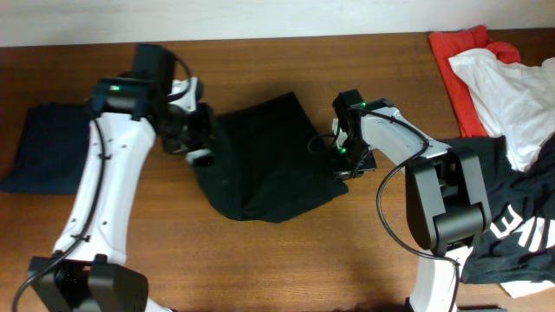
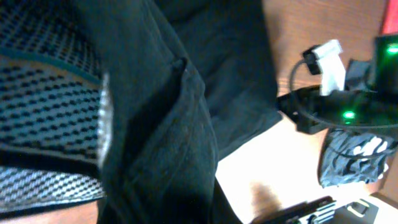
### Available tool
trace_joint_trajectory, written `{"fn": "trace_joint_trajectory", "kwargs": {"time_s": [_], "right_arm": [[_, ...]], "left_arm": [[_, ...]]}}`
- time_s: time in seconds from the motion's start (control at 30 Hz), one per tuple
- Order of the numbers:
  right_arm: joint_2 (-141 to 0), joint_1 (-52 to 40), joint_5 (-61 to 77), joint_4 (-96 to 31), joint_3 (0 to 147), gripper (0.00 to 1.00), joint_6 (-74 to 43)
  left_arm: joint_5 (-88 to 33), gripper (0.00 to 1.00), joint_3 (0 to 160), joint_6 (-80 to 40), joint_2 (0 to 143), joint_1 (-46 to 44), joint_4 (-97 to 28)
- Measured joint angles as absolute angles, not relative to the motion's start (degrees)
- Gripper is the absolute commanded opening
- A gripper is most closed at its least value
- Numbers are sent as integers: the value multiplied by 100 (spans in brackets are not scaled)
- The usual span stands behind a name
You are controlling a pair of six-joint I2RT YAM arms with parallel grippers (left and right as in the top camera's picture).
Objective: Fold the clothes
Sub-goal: 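Fold the shorts again with the left gripper and release both grippers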
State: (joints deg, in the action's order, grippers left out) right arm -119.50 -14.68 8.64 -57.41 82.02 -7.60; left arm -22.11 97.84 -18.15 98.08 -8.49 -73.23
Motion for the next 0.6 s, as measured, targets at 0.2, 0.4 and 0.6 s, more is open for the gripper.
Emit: {"fn": "trace_joint_trajectory", "kwargs": {"time_s": [0.2,0.4,0.6], "right_arm": [[-11942,-1468,906,-5763,8184,7,-755],[-11942,-1468,915,-5806,8184,7,-760],[-11942,-1420,945,-6176,8197,7,-755]], "left_arm": [[-2226,1,9795,-2488,10127,-1653,-6643],[-2226,19,9795,-2899,10661,-2320,-6117],[-2340,61,9826,-3039,10877,-2543,-5784]]}}
